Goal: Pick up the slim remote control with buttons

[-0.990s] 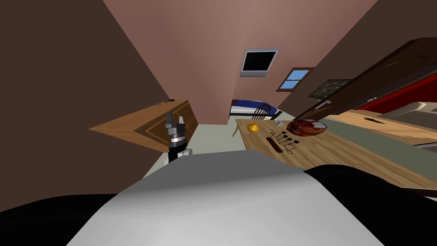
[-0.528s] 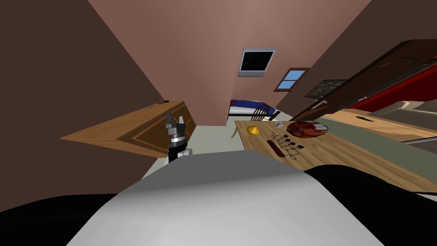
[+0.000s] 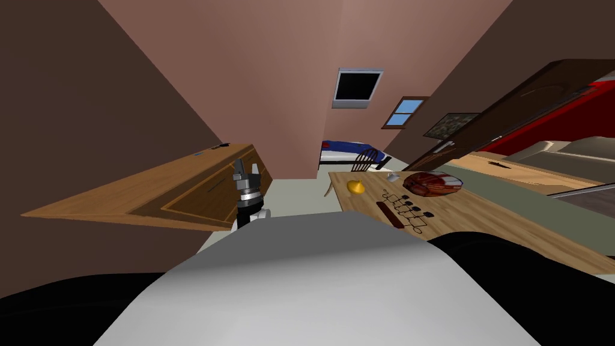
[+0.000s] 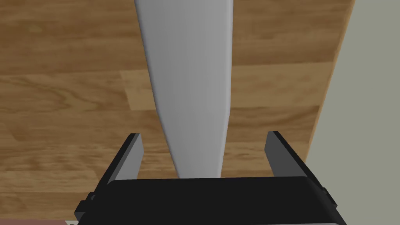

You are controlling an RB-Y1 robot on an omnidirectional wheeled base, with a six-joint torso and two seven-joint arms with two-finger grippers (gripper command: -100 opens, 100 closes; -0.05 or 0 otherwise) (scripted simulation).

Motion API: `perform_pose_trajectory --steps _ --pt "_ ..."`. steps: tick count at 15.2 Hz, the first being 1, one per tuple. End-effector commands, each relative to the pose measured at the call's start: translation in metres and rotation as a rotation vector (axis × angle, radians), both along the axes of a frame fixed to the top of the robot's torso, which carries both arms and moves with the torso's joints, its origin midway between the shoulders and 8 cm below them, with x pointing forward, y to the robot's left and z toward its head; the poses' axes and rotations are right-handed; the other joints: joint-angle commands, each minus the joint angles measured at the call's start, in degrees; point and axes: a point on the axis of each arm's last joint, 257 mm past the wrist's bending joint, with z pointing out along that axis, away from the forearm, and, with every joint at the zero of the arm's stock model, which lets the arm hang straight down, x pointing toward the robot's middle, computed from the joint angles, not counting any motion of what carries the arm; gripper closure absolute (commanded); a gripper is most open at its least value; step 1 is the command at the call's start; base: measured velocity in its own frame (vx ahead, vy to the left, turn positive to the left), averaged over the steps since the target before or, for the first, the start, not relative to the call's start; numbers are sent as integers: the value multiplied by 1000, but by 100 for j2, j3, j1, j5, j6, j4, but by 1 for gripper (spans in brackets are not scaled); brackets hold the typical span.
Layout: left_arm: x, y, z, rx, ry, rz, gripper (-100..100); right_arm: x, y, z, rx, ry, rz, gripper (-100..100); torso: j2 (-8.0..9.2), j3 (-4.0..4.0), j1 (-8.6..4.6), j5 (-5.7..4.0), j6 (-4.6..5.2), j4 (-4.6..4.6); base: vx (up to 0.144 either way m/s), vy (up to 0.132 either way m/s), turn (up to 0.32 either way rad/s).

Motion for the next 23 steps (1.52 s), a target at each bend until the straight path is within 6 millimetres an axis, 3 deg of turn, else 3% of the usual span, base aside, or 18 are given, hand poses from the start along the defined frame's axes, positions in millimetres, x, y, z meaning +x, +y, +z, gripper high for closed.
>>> perform_pose_trajectory --steps 1,12,13,14,18,23 --pt "0 0 0 0 0 0 0 -16 -6 -3 -23 30 49 -100 0 0 0 0 0 0 159 -68 -57" --pt "0 0 0 0 0 0 0 -27 27 -24 -29 12 23 -100 77 44 8 1 1 17 15 -45 22" --pt "0 0 0 0 0 0 0 -26 23 -22 -27 16 26 -100 77 44 8 1 1 17 -3 -24 13" --pt "0 0 0 0 0 0 0 -26 23 -22 -28 15 24 100 76 43 12 2 1 17 -1 -9 2" --pt "0 0 0 0 0 0 0 -26 23 -22 -28 15 25 100 74 43 20 3 2 17 0 0 0" --pt "0 0 0 0 0 0 0 -17 1 -7 -23 27 40 100 69 38 49 10 5 13 6 57 -52"
